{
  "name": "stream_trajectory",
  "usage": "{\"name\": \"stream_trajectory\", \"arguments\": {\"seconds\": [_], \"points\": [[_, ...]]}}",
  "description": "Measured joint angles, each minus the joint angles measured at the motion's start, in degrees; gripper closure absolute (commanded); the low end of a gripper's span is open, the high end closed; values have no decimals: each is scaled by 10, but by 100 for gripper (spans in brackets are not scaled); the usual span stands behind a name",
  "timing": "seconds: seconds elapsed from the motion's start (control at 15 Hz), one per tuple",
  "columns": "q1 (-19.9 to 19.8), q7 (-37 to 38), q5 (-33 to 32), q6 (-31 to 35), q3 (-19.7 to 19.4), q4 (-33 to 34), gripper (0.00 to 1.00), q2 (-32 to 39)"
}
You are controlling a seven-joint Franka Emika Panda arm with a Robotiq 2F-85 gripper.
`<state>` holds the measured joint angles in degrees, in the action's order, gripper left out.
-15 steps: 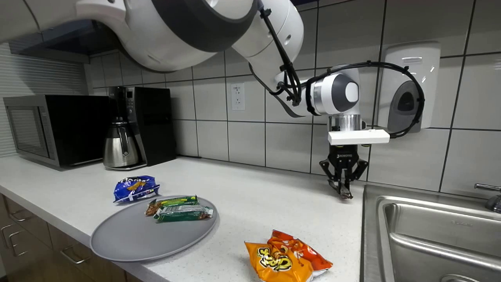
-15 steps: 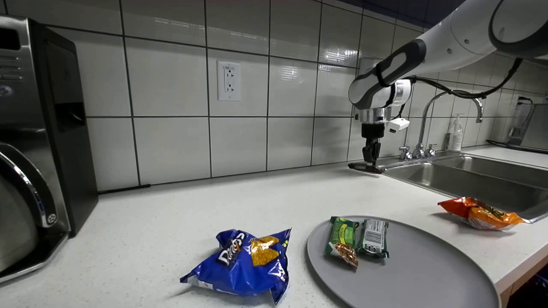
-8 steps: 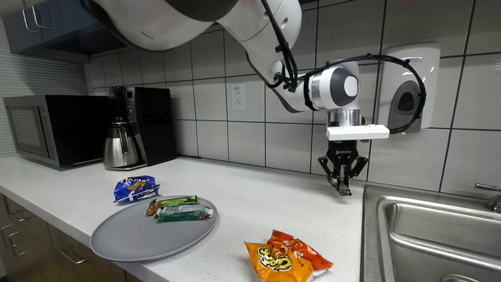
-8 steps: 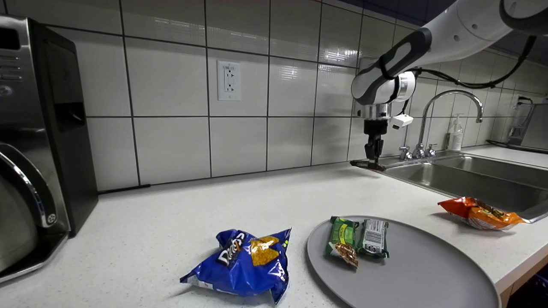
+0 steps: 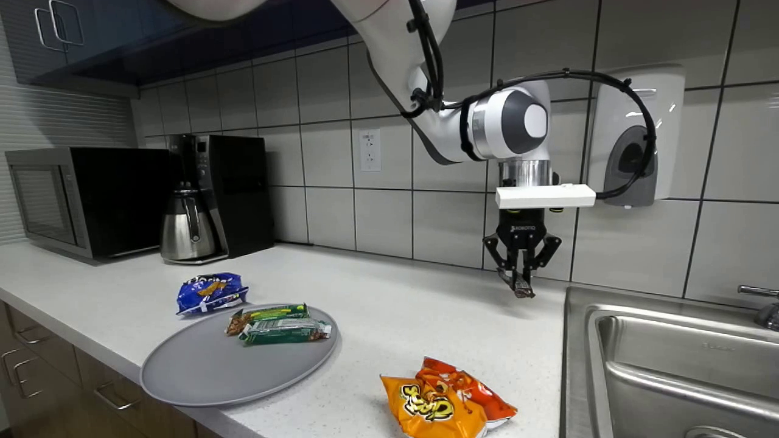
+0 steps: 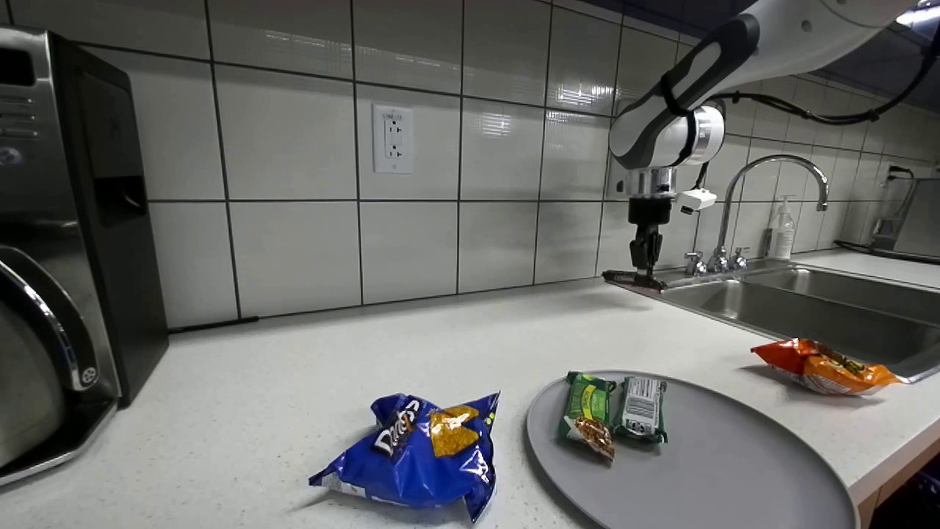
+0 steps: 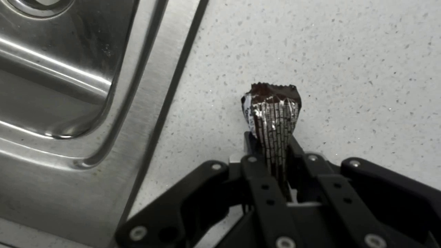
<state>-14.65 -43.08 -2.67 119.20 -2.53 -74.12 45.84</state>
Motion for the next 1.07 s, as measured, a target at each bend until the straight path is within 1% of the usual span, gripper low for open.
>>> {"name": "stream_trajectory", "arguments": {"seconds": [0.47, 1.07], "points": [[5, 5, 0, 28, 6, -113, 95, -74], [30, 71, 0, 68, 7, -254, 95, -162]]}}
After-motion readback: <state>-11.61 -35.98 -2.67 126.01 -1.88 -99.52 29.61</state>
